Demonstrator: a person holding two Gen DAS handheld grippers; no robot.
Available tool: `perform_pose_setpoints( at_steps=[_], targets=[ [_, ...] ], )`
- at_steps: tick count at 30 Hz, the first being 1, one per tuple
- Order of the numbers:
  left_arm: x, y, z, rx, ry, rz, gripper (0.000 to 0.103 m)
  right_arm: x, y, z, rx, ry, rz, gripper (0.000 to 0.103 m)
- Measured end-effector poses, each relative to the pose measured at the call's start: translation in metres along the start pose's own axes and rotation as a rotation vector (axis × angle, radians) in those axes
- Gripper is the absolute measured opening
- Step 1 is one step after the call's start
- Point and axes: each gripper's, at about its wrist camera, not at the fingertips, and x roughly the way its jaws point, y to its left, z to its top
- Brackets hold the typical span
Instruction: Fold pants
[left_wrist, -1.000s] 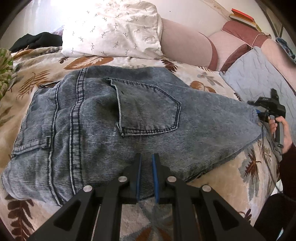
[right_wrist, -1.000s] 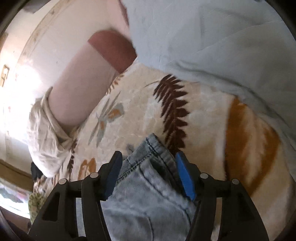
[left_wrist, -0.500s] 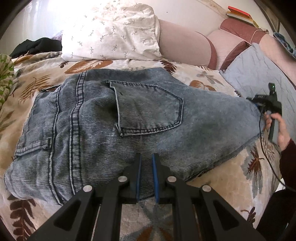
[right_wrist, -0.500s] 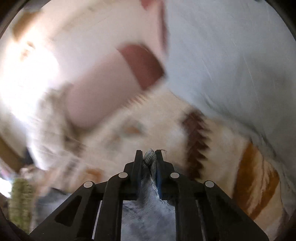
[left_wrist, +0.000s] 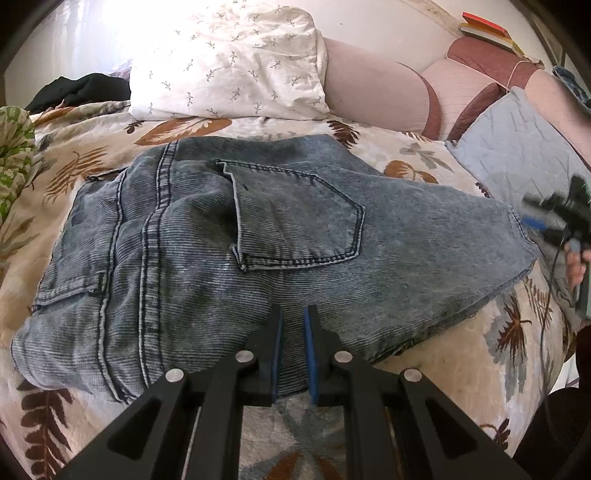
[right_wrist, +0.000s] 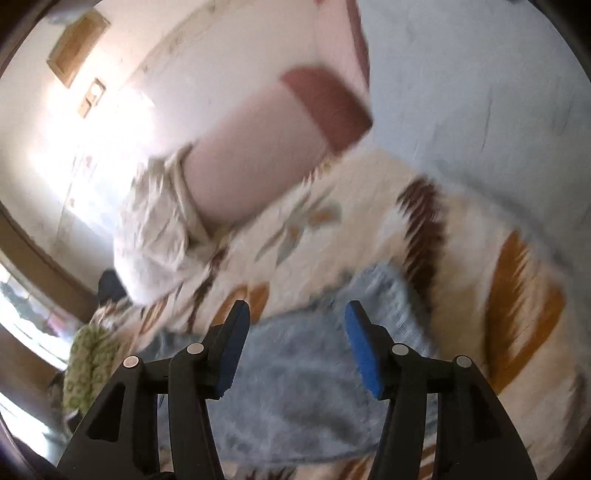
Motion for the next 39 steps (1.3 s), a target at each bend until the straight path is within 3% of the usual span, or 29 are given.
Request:
perform_pose_setpoints(
  at_steps=[4,6,11,14,19,21,22,28,30,32,34,36,39],
  targets=[
    [-0.002,0.001,-0.003,0.024,0.013,-0.009,0.013,0.036,-0.022,-0.028,0.057,0.183,-0.111,0.048],
    [-0.004,0.004,-0.005,0.026,0.028,-0.027,0.013,0.040,-0.034,-0.045,0.060,0.260,-0.157,0.039],
    [-0.012,0.004,-0.010,0.037,0.025,-0.040,0.014,0.019,-0.046,-0.055,0.067,0.249,-0.140,0.034],
    [-0.018,0.002,-0.006,0.028,0.010,-0.036,0.014,0.017,-0.032,-0.048,0.033,0.237,-0.166,0.039],
    [-0.043,-0.017,0.003,0.096,-0.135,-0.066,0.014,0.014,0.009,-0.027,-0.022,0.109,-0.011,0.039],
    [-0.046,-0.029,0.008,0.117,-0.165,-0.082,0.023,0.025,0.020,-0.023,-0.044,0.084,0.005,0.039],
    [-0.043,-0.033,0.010,0.122,-0.162,-0.083,0.029,0.033,0.025,-0.021,-0.060,0.078,-0.010,0.039],
    [-0.015,-0.035,0.015,0.100,-0.100,0.043,0.030,0.070,0.022,-0.013,-0.048,0.071,-0.051,0.039],
    [0.001,-0.021,0.014,0.052,-0.024,0.079,0.030,0.080,0.015,-0.014,-0.037,0.090,-0.089,0.039],
    [0.017,-0.011,0.009,0.015,0.057,0.056,0.030,0.086,0.006,-0.018,-0.025,0.128,-0.167,0.040],
    [0.013,-0.019,0.008,0.072,0.043,0.081,0.030,0.095,-0.005,-0.021,-0.019,0.151,-0.200,0.040],
    [0.011,-0.024,0.005,0.105,0.038,0.104,0.030,0.098,-0.006,-0.021,-0.065,0.111,-0.201,0.040],
    [-0.001,-0.018,0.006,0.073,0.020,0.070,0.030,0.104,-0.001,-0.022,-0.095,0.082,-0.234,0.041]
  ],
)
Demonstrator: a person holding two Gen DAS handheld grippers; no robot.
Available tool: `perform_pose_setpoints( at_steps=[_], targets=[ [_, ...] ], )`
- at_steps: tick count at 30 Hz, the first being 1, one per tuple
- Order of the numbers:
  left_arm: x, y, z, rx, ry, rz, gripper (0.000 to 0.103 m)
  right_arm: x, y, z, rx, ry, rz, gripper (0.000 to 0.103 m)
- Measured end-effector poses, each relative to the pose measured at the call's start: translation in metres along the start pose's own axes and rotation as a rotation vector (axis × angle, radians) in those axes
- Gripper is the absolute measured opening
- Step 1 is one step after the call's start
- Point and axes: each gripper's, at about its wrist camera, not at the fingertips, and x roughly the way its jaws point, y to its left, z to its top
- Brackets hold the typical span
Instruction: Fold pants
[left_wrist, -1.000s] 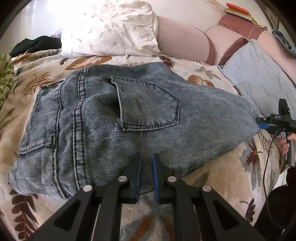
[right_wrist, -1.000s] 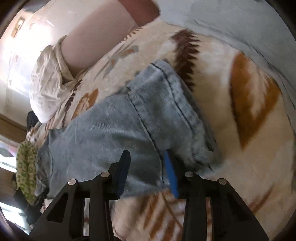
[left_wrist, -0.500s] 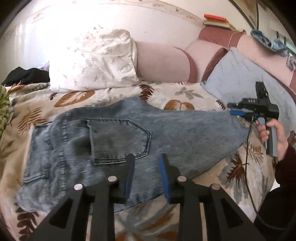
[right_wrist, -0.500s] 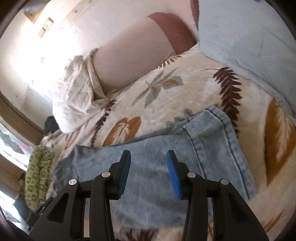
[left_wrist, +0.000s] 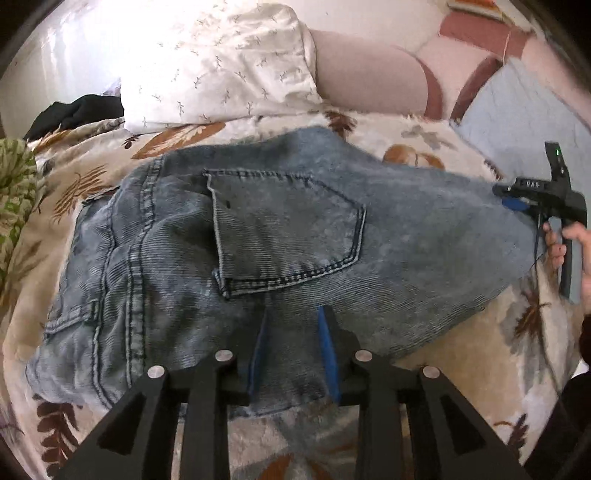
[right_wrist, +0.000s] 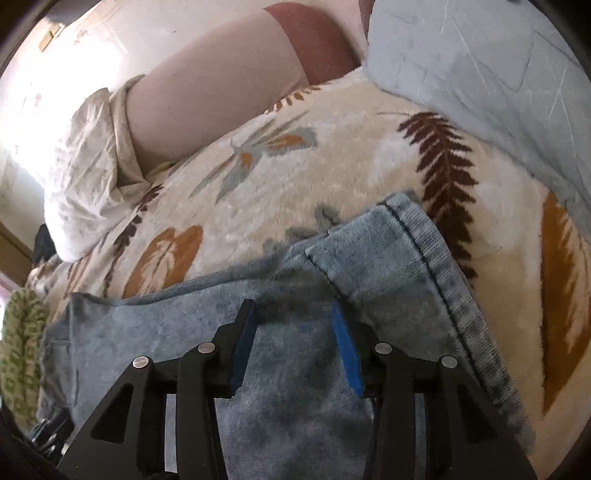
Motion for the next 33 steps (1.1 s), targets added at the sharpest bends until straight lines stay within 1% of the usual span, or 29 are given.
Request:
perform_pose_setpoints(
  at_steps=[1,2,3,4,5,6,8,9,11,13,14,15,16,17,18,19,21,23,24,25,26,27,28,31,33],
  targets=[
    [-0.005,0.004,0.001,-0.013,-0.010,-0.010,0.030,-0.002,0.003,0.000,0.005,-0.004,-0.012,0.043],
    [-0.013,0.009,0.001,-0.028,-0.036,-0.010,0.030,-0.008,0.007,-0.001,0.015,-0.010,-0.024,0.045],
    [-0.019,0.014,0.003,-0.036,-0.065,0.001,0.030,-0.019,0.016,-0.001,0.005,-0.031,-0.023,0.045],
    [-0.025,0.019,0.004,-0.044,-0.095,0.016,0.030,-0.031,0.031,-0.003,-0.044,-0.066,0.008,0.045],
    [-0.031,0.025,0.005,-0.059,-0.123,0.025,0.030,-0.043,0.047,-0.004,-0.093,-0.088,0.049,0.048],
    [-0.035,0.032,0.007,-0.084,-0.143,0.031,0.030,-0.056,0.068,-0.007,-0.139,-0.093,0.123,0.048],
    [-0.036,0.044,0.008,-0.133,-0.150,0.057,0.030,-0.063,0.095,-0.012,-0.169,-0.078,0.225,0.052],
    [-0.035,0.049,0.008,-0.150,-0.151,0.075,0.030,-0.061,0.112,-0.015,-0.186,-0.061,0.274,0.056],
    [-0.032,0.056,0.008,-0.182,-0.149,0.101,0.030,-0.045,0.153,-0.020,-0.220,0.016,0.329,0.056],
    [-0.025,0.063,0.007,-0.206,-0.117,0.135,0.030,-0.027,0.187,-0.022,-0.236,0.073,0.372,0.056],
    [-0.022,0.066,0.006,-0.219,-0.107,0.136,0.030,-0.015,0.207,-0.023,-0.234,0.108,0.407,0.056],
    [-0.019,0.068,0.005,-0.226,-0.093,0.141,0.030,-0.005,0.220,-0.023,-0.226,0.142,0.432,0.056],
    [-0.015,0.068,0.003,-0.220,-0.072,0.163,0.030,0.006,0.235,-0.024,-0.215,0.175,0.450,0.055],
    [-0.012,0.068,0.002,-0.209,-0.051,0.187,0.030,0.015,0.247,-0.025,-0.209,0.193,0.451,0.053],
    [-0.008,0.068,0.000,-0.203,-0.033,0.192,0.030,0.026,0.261,-0.026,-0.213,0.209,0.442,0.050],
    [-0.007,0.069,-0.002,-0.208,-0.028,0.184,0.030,0.036,0.274,-0.028,-0.222,0.222,0.431,0.046],
    [-0.007,0.071,-0.003,-0.198,-0.028,0.177,0.030,0.058,0.292,-0.032,-0.214,0.248,0.418,0.043],
    [-0.007,0.072,-0.004,-0.194,-0.024,0.169,0.030,0.071,0.299,-0.035,-0.200,0.262,0.380,0.031],
    [-0.006,0.074,-0.004,-0.197,-0.021,0.163,0.030,0.082,0.302,-0.036,-0.188,0.266,0.360,0.029],
    [-0.006,0.074,-0.004,-0.198,-0.018,0.160,0.030,0.093,0.304,-0.036,-0.183,0.274,0.346,0.024],
    [-0.006,0.075,-0.004,-0.196,-0.015,0.157,0.030,0.101,0.304,-0.037,-0.182,0.283,0.318,0.017],
    [-0.006,0.075,-0.004,-0.191,-0.015,0.154,0.030,0.111,0.305,-0.038,-0.177,0.294,0.279,0.015],
    [-0.007,0.075,-0.004,-0.183,-0.016,0.152,0.030,0.121,0.305,-0.039,-0.172,0.299,0.266,0.013],
    [-0.007,0.077,-0.005,-0.174,-0.023,0.144,0.030,0.133,0.305,-0.036,-0.156,0.282,0.256,0.009],
    [-0.011,0.079,-0.007,-0.192,-0.036,0.132,0.030,0.138,0.302,-0.033,-0.142,0.270,0.247,0.004]
  ],
)
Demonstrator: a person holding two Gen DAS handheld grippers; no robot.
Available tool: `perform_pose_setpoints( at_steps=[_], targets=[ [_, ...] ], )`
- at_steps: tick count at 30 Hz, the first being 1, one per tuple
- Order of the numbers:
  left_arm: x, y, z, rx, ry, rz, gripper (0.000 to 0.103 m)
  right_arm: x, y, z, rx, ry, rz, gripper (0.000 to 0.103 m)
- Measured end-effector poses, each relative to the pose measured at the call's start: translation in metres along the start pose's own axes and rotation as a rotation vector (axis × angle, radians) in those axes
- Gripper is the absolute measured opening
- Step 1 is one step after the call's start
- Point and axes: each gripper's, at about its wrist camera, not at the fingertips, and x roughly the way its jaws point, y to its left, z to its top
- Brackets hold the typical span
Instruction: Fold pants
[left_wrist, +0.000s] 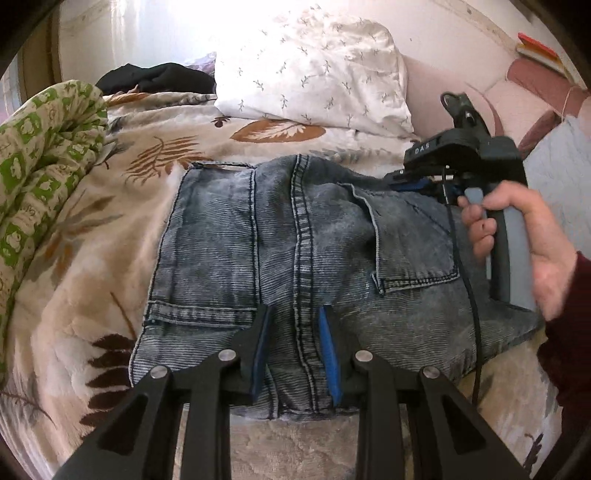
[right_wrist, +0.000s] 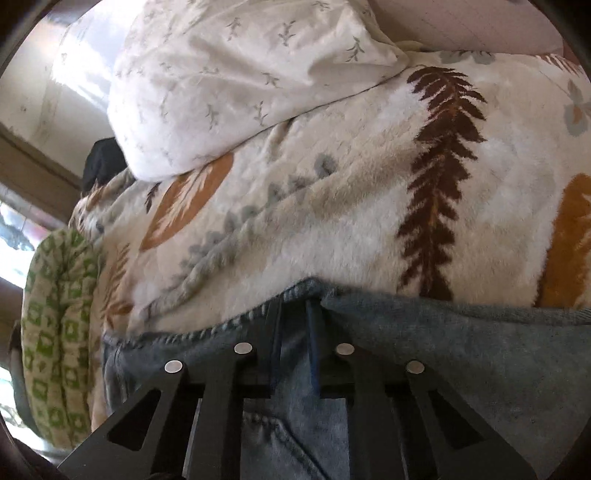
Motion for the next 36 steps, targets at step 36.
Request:
perform_pose_setpoints(
  at_steps=[36],
  targets=[
    [-0.038,0.039,0.006,-0.112,-0.086,0.104,0.054,-0.232,-0.184,-0.151,0.017,-0.118,-0.161,0.030]
  ],
)
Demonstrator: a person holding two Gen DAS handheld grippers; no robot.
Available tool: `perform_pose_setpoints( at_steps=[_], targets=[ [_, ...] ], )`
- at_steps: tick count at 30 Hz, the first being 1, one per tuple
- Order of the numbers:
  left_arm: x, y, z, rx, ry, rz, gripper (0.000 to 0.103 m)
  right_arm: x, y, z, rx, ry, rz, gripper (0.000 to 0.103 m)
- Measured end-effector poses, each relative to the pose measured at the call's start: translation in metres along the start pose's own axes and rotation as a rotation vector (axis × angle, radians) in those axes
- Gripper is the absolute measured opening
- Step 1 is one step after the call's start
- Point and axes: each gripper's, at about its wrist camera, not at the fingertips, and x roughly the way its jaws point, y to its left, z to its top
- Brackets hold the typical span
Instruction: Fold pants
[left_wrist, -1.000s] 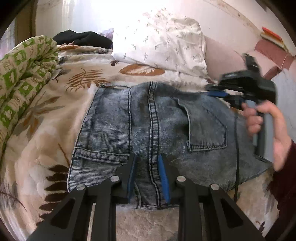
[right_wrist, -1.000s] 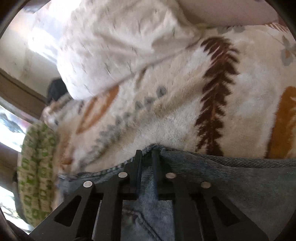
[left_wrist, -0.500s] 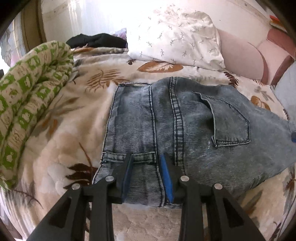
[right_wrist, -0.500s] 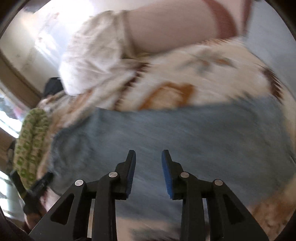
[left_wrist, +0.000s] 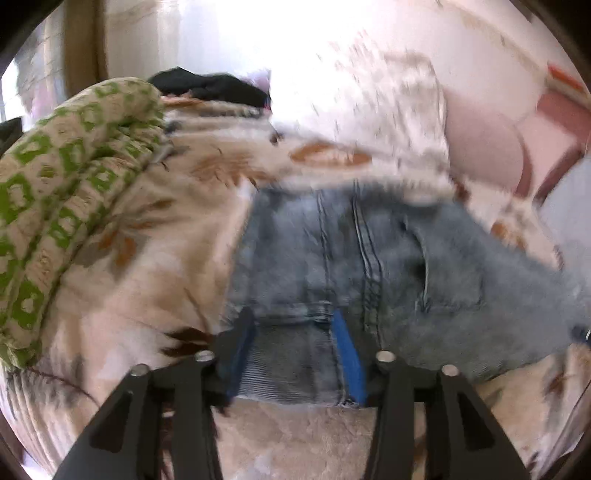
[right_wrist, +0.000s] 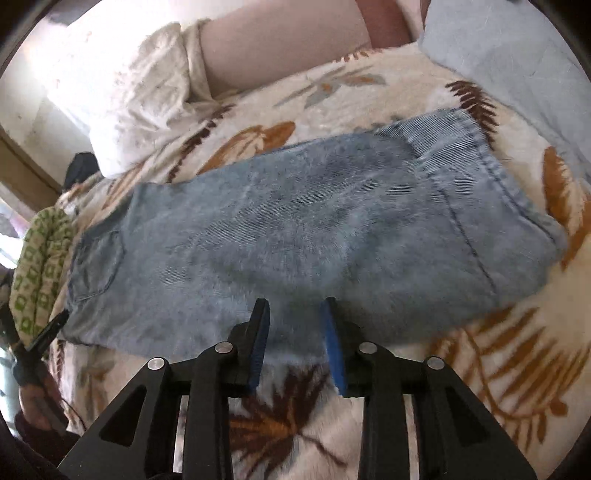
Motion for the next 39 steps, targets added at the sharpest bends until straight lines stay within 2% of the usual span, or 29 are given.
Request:
perform_pose_setpoints(
  at_steps=[4,6,9,13,19,24,27,30,36,37,39],
  targets=[
    [-0.033,0.038,0.012,-0.064,-0.141,0.137,0.073,-0.036,-0.016,-0.012,0.026,-0.084,-0.003,0.044],
    [-0.032,0.057,0.013,-0.113,-0.138,0.185,0.074,-0.051,-0.031,-0.018,0.072,-0.114,0.016,0.044],
    [-0.020,0.075,0.010,-0.173,-0.090,0.195,0.074,-0.068,-0.060,-0.022,0.165,-0.149,0.031,0.053],
    [-0.025,0.062,0.009,-0.181,-0.128,0.119,0.074,-0.074,-0.094,-0.025,0.322,-0.171,0.098,0.054],
    [-0.037,-0.011,0.012,-0.034,-0.197,-0.006,0.074,-0.072,-0.128,-0.029,0.569,-0.205,0.262,0.055],
    [-0.035,-0.087,0.014,0.126,-0.199,-0.137,0.074,-0.064,-0.147,-0.034,0.720,-0.200,0.297,0.057],
    [-0.026,-0.138,0.016,0.238,-0.157,-0.182,0.074,-0.053,-0.154,-0.033,0.765,-0.175,0.273,0.059],
    [-0.020,-0.193,0.024,0.352,-0.121,-0.258,0.074,-0.039,-0.158,-0.029,0.802,-0.153,0.289,0.058],
    [-0.006,-0.309,0.044,0.612,-0.005,-0.486,0.074,-0.023,-0.166,-0.020,0.858,-0.178,0.294,0.057],
    [-0.003,-0.325,0.047,0.641,0.004,-0.504,0.074,-0.022,-0.168,-0.020,0.876,-0.192,0.303,0.057],
    [0.006,-0.364,0.053,0.705,0.047,-0.589,0.074,-0.020,-0.170,-0.021,0.897,-0.211,0.306,0.058]
  ],
)
